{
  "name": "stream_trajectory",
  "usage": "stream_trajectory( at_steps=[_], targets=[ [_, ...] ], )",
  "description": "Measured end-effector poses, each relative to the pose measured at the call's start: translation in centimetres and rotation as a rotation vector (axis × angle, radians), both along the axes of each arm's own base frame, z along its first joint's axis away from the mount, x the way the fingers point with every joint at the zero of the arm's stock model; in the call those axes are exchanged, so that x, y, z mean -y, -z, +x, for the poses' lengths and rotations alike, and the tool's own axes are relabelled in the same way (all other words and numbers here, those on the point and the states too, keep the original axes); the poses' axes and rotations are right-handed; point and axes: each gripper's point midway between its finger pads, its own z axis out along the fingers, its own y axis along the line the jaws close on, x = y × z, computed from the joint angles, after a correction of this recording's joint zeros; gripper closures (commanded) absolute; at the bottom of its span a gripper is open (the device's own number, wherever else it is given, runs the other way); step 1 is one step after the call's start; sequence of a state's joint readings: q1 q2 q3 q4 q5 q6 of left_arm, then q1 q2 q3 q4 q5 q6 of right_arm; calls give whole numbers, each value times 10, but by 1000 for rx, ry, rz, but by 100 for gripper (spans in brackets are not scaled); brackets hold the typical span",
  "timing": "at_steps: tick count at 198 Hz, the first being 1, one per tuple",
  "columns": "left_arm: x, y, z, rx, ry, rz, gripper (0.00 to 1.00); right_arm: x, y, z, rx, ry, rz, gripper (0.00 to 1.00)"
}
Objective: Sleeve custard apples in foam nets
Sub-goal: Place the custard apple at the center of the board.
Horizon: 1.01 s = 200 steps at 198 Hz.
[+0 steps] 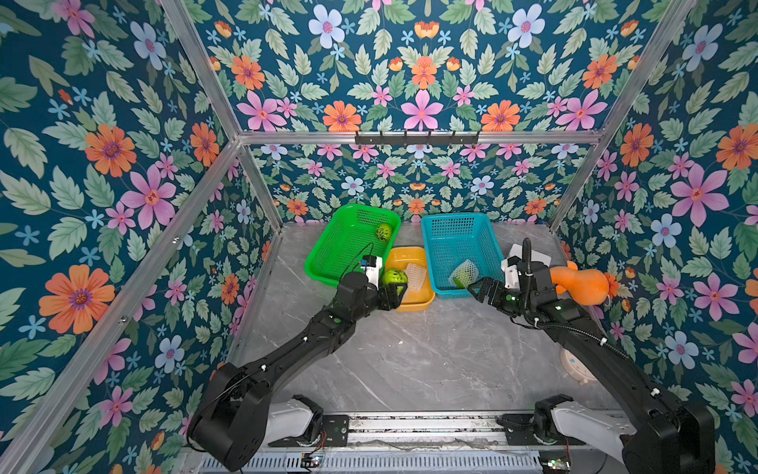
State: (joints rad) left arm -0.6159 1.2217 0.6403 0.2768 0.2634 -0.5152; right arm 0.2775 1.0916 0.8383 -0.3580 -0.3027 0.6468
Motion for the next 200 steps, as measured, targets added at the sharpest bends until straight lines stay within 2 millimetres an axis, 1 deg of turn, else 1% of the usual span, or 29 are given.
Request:
stream_trajectory(
  at_steps=[12,20,42,54,73,111,133,151,174,200],
  targets=[
    [7,14,-23,-21,58,11,37,3,1,-3,0,12,-2,1],
    [9,23,-34,-33,78,24,37,3,1,-4,-3,15,1,1],
    [12,48,-57,-51,117,71,37,4,3,-8,-12,26,12,1],
    [20,59,-70,-54,160,94,37,4,4,-9,-18,29,13,1],
    [33,74,-85,-56,224,130,37,5,7,-10,-26,33,18,1],
    [58,104,-98,-70,283,187,36,3,10,-12,-41,34,28,1],
    [71,112,-99,-62,310,208,34,2,11,-11,-45,28,32,1],
    [75,117,-96,-63,314,219,32,1,13,-10,-51,24,34,1],
    [78,118,-96,-52,326,231,25,0,13,-8,-53,24,33,1],
    [77,120,-97,-55,332,248,22,-1,14,-5,-59,24,30,1]
  ],
)
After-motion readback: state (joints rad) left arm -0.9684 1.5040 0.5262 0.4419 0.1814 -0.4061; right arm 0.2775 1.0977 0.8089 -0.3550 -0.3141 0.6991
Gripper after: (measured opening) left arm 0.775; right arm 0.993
